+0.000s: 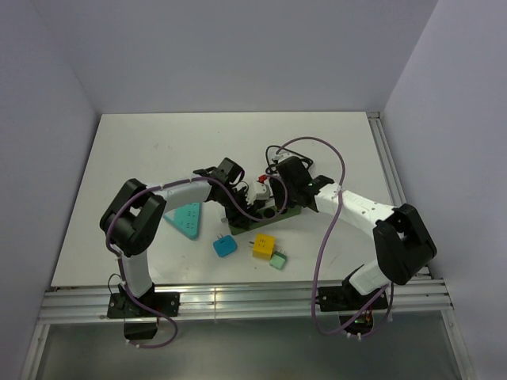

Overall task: Insert the plug
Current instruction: Insert the plug into the socket.

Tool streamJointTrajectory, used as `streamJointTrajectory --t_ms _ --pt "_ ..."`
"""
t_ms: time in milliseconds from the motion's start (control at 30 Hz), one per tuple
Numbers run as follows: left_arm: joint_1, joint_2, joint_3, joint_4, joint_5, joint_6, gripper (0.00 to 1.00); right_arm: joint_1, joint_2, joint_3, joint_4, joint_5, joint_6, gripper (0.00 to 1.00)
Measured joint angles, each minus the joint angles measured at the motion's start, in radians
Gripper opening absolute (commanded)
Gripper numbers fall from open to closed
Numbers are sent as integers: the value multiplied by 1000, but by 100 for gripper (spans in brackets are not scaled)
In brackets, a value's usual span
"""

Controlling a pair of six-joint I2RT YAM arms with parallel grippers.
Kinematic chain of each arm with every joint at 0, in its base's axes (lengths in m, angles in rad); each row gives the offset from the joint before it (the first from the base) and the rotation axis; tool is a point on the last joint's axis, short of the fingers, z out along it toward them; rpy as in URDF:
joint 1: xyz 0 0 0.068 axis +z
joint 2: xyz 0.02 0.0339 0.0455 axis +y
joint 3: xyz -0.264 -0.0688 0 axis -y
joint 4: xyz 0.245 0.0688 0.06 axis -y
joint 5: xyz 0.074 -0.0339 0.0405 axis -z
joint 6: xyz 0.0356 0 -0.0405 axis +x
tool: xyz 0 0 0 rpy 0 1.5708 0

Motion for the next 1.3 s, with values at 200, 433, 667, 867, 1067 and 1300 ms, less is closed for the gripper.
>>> streamJointTrajectory --t_ms 200,433,667,867,1067,1300 --pt "1 -11 -19 24 1 -1 47 0 -12 -16 18 3 13 0" --pt "3 -11 -19 25 0 -5 47 12 -45 -53 33 16 38 0" --pt "8 -11 -19 26 1 -4 46 37 -48 -63 44 63 70 0" --pt "10 -11 -19 26 1 -4 46 49 -38 -52 34 85 75 0" --pt "13 -11 -19 26 3 -8 46 49 -5 -18 18 90 73 0" --pt "14 -11 -19 27 4 -16 46 49 -3 -16 19 95 74 5"
